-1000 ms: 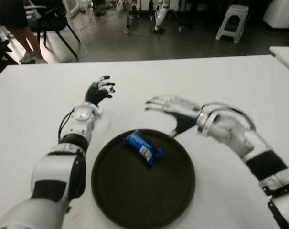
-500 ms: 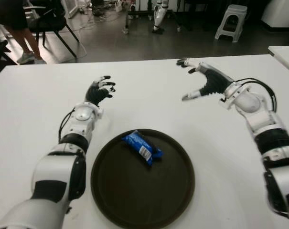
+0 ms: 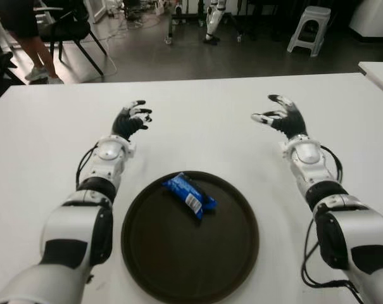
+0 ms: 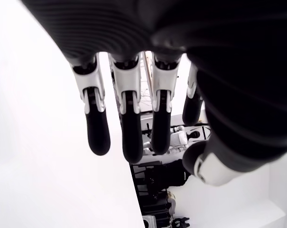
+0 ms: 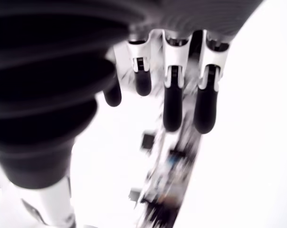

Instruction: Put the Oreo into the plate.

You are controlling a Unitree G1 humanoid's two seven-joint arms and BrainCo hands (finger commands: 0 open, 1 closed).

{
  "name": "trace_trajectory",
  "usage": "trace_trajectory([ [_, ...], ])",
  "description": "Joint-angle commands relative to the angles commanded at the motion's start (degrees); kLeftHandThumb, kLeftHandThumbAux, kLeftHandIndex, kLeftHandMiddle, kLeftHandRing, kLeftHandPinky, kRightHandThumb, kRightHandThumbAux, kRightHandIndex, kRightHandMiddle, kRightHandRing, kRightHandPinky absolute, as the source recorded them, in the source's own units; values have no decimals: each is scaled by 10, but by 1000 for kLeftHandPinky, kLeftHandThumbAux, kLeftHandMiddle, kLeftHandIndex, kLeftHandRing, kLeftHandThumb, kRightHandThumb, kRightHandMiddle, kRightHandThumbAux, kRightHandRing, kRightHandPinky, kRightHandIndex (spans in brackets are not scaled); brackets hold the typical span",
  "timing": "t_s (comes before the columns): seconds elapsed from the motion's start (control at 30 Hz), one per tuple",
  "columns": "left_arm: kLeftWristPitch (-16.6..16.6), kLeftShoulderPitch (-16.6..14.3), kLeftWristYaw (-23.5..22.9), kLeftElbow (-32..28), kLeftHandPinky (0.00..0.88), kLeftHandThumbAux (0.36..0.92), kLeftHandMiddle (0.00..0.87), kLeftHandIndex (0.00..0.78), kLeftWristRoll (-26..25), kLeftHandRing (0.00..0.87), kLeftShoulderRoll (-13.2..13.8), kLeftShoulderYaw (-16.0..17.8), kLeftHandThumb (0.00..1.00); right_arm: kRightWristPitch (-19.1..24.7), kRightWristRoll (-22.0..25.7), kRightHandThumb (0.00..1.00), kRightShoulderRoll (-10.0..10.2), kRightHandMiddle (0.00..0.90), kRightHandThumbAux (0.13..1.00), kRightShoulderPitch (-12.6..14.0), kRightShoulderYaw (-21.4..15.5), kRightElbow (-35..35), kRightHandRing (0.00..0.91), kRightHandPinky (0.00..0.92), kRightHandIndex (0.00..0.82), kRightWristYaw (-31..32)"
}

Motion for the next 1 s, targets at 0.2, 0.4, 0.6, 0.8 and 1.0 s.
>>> trace_trajectory([
  [0.2, 1, -1, -1, 2, 371, 703, 318, 212, 0, 334, 0, 0, 94, 42, -39, 0, -8, 382, 845, -27, 15, 13, 410, 404, 340, -47],
  [0.4, 0, 0, -2, 2, 380, 702, 324, 207, 0, 343, 0, -1, 101, 55, -57, 0, -5, 393, 844, -27, 20, 15, 426, 410, 348, -69],
  [0.6, -3, 0, 0, 1, 384, 715, 334, 212, 0, 348, -2, -2, 90, 65, -67, 0, -4, 406, 839, -26, 23, 16, 435, 412, 366, -77],
  [0.8, -4, -1, 1, 1, 385, 725, 326, 206, -1, 342, -2, -1, 84, 72, -74, 0, -4, 413, 817, -27, 24, 16, 444, 421, 376, -78],
  [1.0, -2, -1, 3, 1, 390, 732, 323, 202, -1, 337, -3, -1, 87, 76, -76, 0, -2, 414, 810, -28, 21, 16, 439, 406, 372, -78],
])
